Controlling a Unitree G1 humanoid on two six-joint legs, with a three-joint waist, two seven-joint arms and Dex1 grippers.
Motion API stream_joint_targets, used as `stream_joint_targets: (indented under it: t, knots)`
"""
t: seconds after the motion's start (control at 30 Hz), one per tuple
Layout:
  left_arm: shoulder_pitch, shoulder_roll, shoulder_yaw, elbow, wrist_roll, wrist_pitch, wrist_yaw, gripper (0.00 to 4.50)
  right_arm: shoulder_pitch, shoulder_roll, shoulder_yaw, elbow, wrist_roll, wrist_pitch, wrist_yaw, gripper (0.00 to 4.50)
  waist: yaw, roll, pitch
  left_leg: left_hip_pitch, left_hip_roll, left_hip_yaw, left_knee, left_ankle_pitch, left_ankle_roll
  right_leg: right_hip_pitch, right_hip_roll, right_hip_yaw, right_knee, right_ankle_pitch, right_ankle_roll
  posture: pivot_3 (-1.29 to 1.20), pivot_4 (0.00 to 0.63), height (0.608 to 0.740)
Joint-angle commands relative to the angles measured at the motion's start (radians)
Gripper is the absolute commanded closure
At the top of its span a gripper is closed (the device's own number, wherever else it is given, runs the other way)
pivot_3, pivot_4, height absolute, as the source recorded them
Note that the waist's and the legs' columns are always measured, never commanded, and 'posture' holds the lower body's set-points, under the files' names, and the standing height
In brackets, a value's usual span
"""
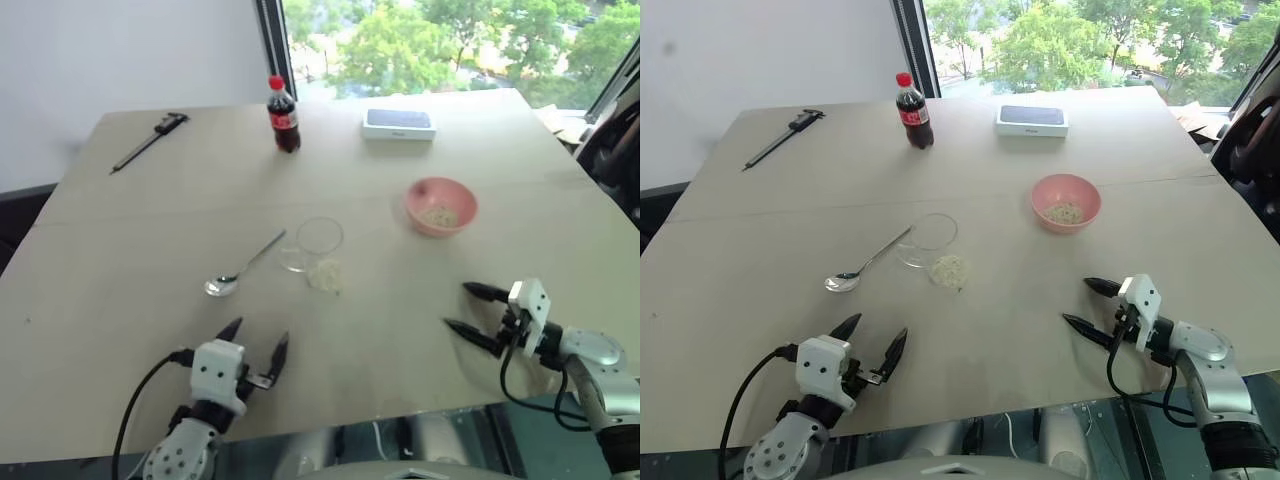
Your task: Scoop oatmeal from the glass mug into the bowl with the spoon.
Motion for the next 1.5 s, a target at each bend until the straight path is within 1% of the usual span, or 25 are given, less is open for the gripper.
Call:
stream_joint_targets:
  t: [0.03,0.17,0.27,0.4,0.47,0.6,0.77,0.9,1.07,1.13,1.23,1.33,1.43,1.47,1.5]
  knots:
    - [-0.005,-0.015,0.003,-0.002,0.009,0.064,0.033,0.0,0.006,0.01,0.021,0.042,-0.021,0.001,0.003,0.04,0.0,0.0,0.0,0.0,0.0,0.0,0.0,0.0,0.0,0.0,0.0,0.0,0.0,0.0,0.0,0.0,0.15,0.74]
    - [-0.025,-0.003,0.022,-0.043,0.028,0.099,0.049,0.0,0.013,0.009,0.029,0.013,0.001,0.003,0.032,0.04,-0.001,-0.001,0.0,0.001,0.001,0.0,0.0,0.0,0.0,0.001,0.001,0.0,0.001,0.0,0.0,0.0,0.15,0.74]
    - [-0.054,0.024,0.056,-0.095,0.017,0.168,0.053,0.0,0.029,-0.006,0.046,-0.044,0.013,0.011,0.069,0.04,0.0,-0.002,0.001,0.0,0.001,-0.001,0.0,0.0,-0.001,0.0,0.002,-0.001,0.002,0.0,0.0,0.0,0.15,0.74]
    - [-0.144,0.081,0.141,-0.16,-0.042,0.327,0.052,0.0,0.041,-0.028,0.066,-0.173,0.046,0.065,0.093,0.04,-0.001,-0.002,0.007,-0.002,0.001,-0.002,0.0,0.001,-0.001,-0.001,0.003,-0.002,0.001,0.0,-0.001,0.0,0.15,0.74]
    - [-0.205,0.119,0.192,-0.178,-0.088,0.411,0.04,0.0,0.032,-0.036,0.068,-0.246,0.071,0.11,0.083,0.04,0.0,-0.003,0.013,-0.003,0.001,-0.002,0.0,0.001,-0.002,-0.002,0.003,-0.002,0.001,0.003,-0.004,0.0,0.15,0.74]
    - [-0.322,0.207,0.252,-0.147,-0.159,0.53,-0.013,0.0,0.0,-0.036,0.076,-0.328,0.087,0.166,0.059,0.04,0.0,-0.001,0.017,-0.004,-0.001,-0.002,0.0,0.002,-0.003,-0.004,0.002,-0.002,0.001,0.003,-0.003,0.0,0.15,0.74]
    - [-0.467,0.31,0.271,-0.053,-0.21,0.608,-0.093,0.0,-0.021,-0.026,0.083,-0.365,0.09,0.198,0.034,0.04,0.0,-0.001,0.018,-0.005,-0.002,-0.003,0.0,0.004,-0.008,-0.004,0.002,-0.003,0.001,0.005,-0.001,0.0,0.15,0.74]
    - [-0.548,0.376,0.255,0.033,-0.204,0.628,-0.147,0.0,-0.017,-0.023,0.079,-0.354,0.078,0.18,0.026,0.04,0.0,-0.001,0.018,-0.006,-0.002,-0.003,0.0,0.003,-0.009,-0.006,0.002,-0.002,0.001,0.005,-0.001,0.0,0.15,0.74]
    - [-0.661,0.461,0.197,0.219,-0.166,0.641,-0.223,0.0,-0.015,-0.014,0.077,-0.361,0.078,0.174,0.008,0.04,0.0,-0.001,0.018,-0.014,-0.003,-0.003,0.0,0.004,-0.01,-0.014,0.002,-0.002,0.002,0.006,-0.002,0.0,0.15,0.74]
    - [-0.709,0.483,0.154,0.313,-0.145,0.629,-0.265,0.0,-0.016,-0.011,0.077,-0.363,0.078,0.172,0.005,0.04,0.0,-0.001,0.018,-0.017,-0.003,-0.003,0.0,0.005,-0.012,-0.018,0.002,-0.002,0.003,0.006,-0.003,0.0,0.15,0.74]
    - [-0.813,0.522,0.033,0.499,-0.094,0.588,-0.399,0.0,-0.014,-0.01,0.08,-0.382,0.081,0.175,-0.001,0.04,0.004,-0.002,0.018,-0.017,-0.003,-0.003,0.0,0.006,-0.012,-0.018,0.002,-0.003,0.003,0.006,-0.003,0.0,0.15,0.74]
    - [-0.884,0.538,-0.033,0.606,-0.063,0.544,-0.487,0.0,-0.007,-0.012,0.079,-0.406,0.085,0.181,-0.012,0.04,0.005,0.003,0.016,-0.016,-0.004,-0.003,0.001,0.006,-0.013,-0.017,0.002,-0.003,0.004,0.007,-0.003,0.0,0.15,0.74]
    - [-0.932,0.554,-0.083,0.684,-0.032,0.525,-0.564,0.87,-0.002,-0.013,0.075,-0.42,0.085,0.185,-0.023,0.0,0.006,0.003,0.015,-0.015,-0.004,-0.003,0.002,0.007,-0.014,-0.016,0.002,-0.002,0.006,0.007,-0.003,0.0,0.15,0.74]
    - [-0.938,0.564,-0.096,0.702,-0.024,0.52,-0.59,1.27,0.001,-0.013,0.074,-0.427,0.086,0.186,-0.028,0.0,0.006,0.003,0.015,-0.015,-0.005,-0.003,0.003,0.007,-0.014,-0.016,0.002,-0.002,0.008,0.007,-0.003,0.0,0.15,0.74]
    - [-0.941,0.571,-0.103,0.715,-0.017,0.517,-0.61,1.78,0.004,-0.013,0.074,-0.433,0.086,0.188,-0.033,0.0,0.004,0.003,0.015,-0.015,-0.005,-0.003,0.004,0.007,-0.014,-0.016,0.002,-0.002,0.011,0.007,-0.003,0.0,0.15,0.74]
